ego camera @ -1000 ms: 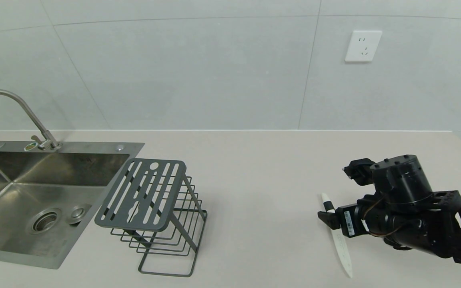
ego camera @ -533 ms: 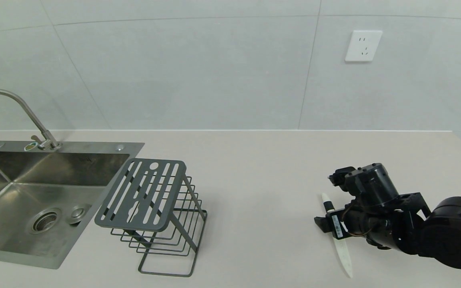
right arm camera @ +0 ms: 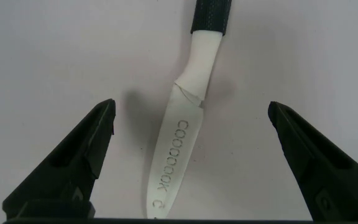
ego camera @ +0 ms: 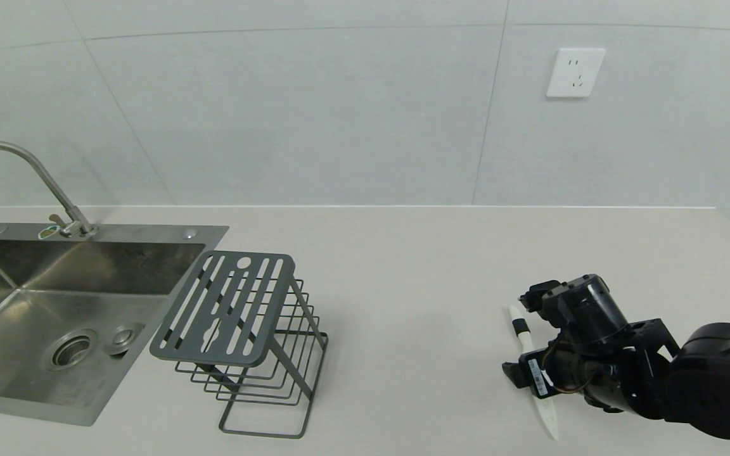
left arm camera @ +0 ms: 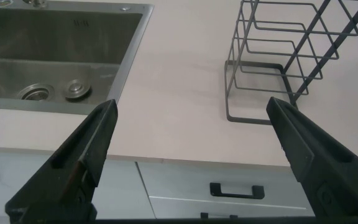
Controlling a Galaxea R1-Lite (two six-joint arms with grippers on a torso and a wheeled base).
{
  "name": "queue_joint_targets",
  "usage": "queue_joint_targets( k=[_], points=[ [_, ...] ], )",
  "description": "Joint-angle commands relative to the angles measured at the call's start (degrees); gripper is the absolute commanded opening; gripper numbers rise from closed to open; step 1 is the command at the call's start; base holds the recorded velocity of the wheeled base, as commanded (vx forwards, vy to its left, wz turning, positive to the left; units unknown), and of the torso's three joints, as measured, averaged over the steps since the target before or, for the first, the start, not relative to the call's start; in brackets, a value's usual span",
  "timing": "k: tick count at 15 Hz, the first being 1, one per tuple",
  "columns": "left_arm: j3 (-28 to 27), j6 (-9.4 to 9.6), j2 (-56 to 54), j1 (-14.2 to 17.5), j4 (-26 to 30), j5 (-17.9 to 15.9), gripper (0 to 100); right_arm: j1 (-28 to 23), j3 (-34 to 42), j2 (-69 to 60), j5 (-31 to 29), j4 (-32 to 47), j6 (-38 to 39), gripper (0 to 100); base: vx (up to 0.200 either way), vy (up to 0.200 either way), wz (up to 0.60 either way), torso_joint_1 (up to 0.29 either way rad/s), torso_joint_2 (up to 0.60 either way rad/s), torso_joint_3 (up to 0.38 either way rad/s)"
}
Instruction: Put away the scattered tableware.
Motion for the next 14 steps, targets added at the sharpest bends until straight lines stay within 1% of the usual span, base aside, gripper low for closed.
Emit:
queue_joint_targets(
  k=[1, 9, 14],
  points=[
    [0.00, 0.01, 0.05, 0.02, -0.01, 0.01, 100, 0.02, 0.07, 0.74, 0.01, -0.04, 0.12, 100, 0.000, 0.000, 0.00, 0.000, 0.00, 0.000],
    [0.00, -0.08, 0.05, 0.02, -0.01, 0.01, 100, -0.42, -0.19, 2.24, 0.80, -0.65, 1.88, 100, 0.000, 0.000, 0.00, 0.000, 0.00, 0.000],
    [0.00, -0.08, 0.05, 0.02, -0.01, 0.01, 100, -0.59, 0.07, 2.33, 3.52, -4.96, 2.94, 100, 0.000, 0.000, 0.00, 0.000, 0.00, 0.000]
  ],
)
